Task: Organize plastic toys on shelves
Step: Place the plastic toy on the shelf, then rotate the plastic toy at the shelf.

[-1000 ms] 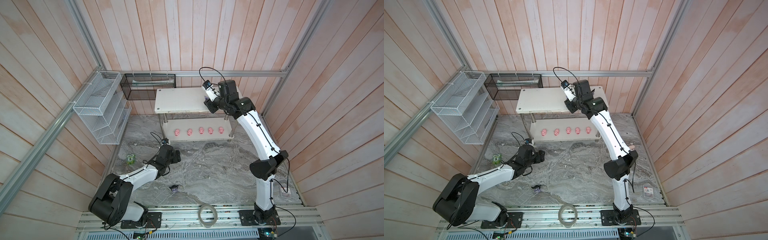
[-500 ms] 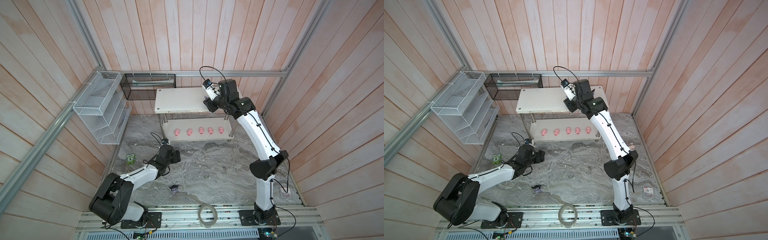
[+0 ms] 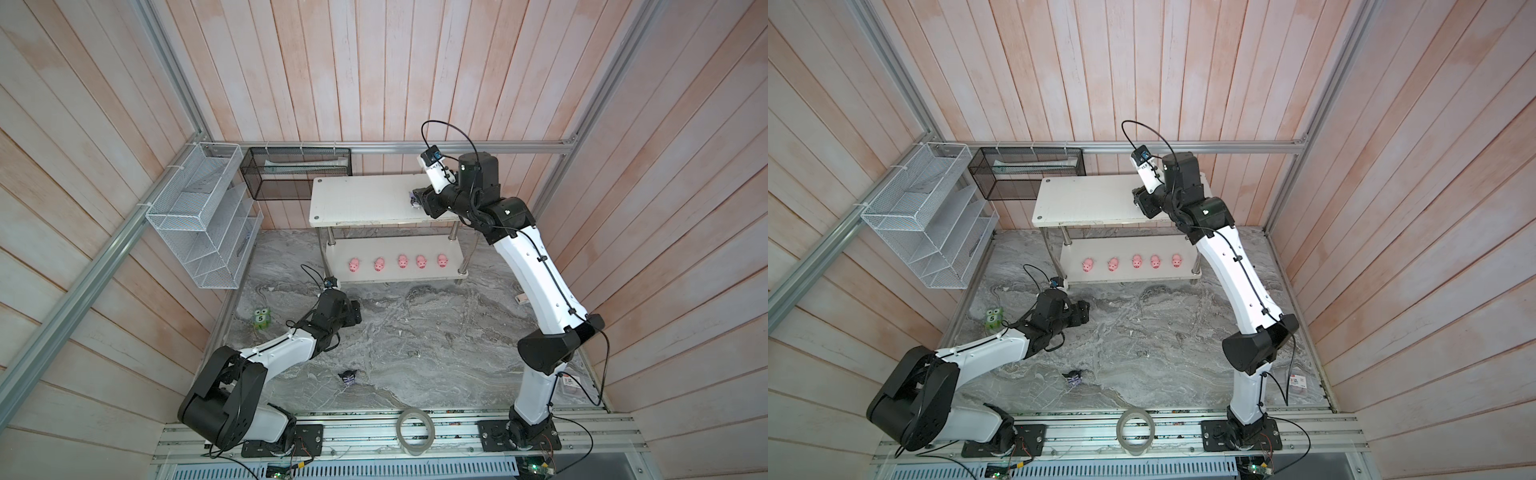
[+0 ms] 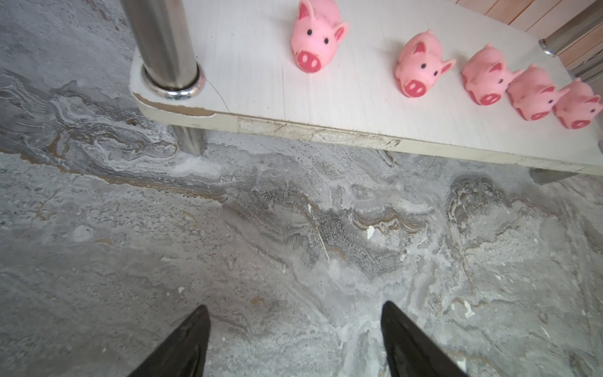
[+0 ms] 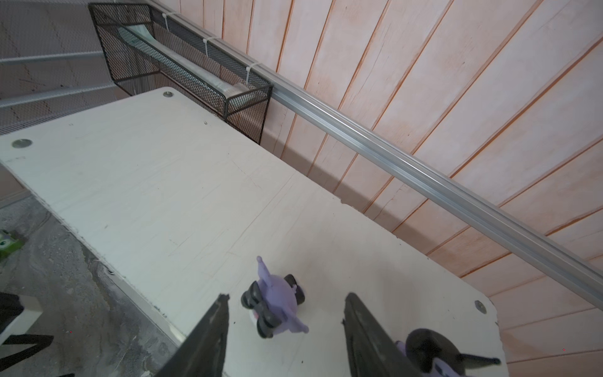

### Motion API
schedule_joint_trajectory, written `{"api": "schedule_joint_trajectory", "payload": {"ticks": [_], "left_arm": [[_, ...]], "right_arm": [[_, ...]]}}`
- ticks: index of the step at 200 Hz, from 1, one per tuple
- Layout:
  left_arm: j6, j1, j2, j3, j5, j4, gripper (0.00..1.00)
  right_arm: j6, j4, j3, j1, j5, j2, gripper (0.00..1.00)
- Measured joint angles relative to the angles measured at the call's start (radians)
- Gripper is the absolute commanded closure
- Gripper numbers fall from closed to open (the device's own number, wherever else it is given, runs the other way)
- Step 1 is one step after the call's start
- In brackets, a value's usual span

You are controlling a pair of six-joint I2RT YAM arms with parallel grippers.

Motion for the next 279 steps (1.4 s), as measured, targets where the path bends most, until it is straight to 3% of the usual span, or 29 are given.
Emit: {"api": "schedule_joint_trajectory", "payload": {"ticks": [36,67,106,155,279], "left_arm": [[0.000,0.000,0.000,0.000,0.000,0.005,0.17],[0.000,0.000,0.003,0.000,0.003,0.016,0.17],[0.000,0.000,0.011,0.000,0.014,0.015,0.17],[0.000,0.000,0.011,0.000,0.015,0.015,0.17],[0.000,0.001,0.011,0.000,0.015,0.014,0.17]], "right_arm": [[0.053,0.092,-0.175,-0.032,-0.023,-0.119,0.48],[0.100,0.139,-0.253,-0.055,-0.045,-0.175,0.79],[0.132,0.185,-0.324,-0.057,-0.076,-0.191,0.93],[0.161,0.207,-0.394,-0.057,-0.129,-0.190,0.95],[0.168,0.228,-0.374,-0.066,-0.158,-0.138,0.94]]}}
